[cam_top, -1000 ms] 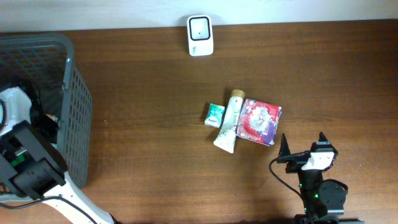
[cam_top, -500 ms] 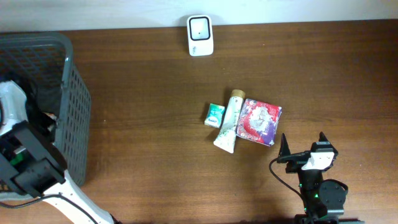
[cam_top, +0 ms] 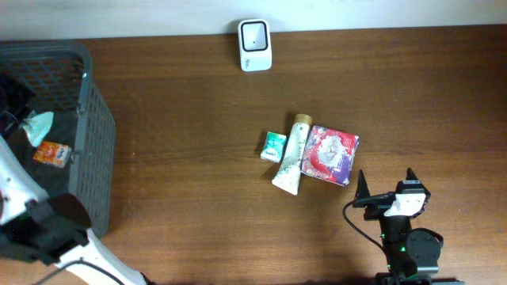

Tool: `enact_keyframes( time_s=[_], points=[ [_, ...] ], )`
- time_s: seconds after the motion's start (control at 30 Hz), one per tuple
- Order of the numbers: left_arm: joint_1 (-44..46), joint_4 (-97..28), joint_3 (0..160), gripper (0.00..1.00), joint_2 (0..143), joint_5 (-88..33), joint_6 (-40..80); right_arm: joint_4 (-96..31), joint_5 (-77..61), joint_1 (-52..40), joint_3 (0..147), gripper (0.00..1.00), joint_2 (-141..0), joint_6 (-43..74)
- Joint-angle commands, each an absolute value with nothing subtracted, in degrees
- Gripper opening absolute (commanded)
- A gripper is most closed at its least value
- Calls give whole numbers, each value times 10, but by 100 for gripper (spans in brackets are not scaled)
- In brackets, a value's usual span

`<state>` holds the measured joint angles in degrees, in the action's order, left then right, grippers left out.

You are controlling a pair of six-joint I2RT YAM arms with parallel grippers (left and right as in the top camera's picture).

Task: Scan the item barcode
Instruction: 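Grasp the light-green tissue pack with the left gripper and lift it, then place the tissue pack on the table left of the green-white box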

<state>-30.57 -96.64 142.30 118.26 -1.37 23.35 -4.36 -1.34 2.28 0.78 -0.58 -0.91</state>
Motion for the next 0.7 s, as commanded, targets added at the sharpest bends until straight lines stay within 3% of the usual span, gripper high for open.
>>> enact_keyframes(
  time_s=[0.0,0.17,0.33,0.47,0.67],
  points=[
    [-280,-967,1440,0,1076,-37,222,-45,-12,27,3,99,-2,-11],
    [-196,-967,1440,0,1000,-39,211,-45,-13,27,3,99,-2,-11],
    [-51,-967,1412,0,984,-48,194,-45,-13,27,3,99,-2,-11],
    [71,-959,1338,0,984,-47,199,-45,-13,27,3,99,-2,-11],
    [203,-832,1156,0,985,-48,199,-45,-13,27,3,99,-2,-11]
  ],
)
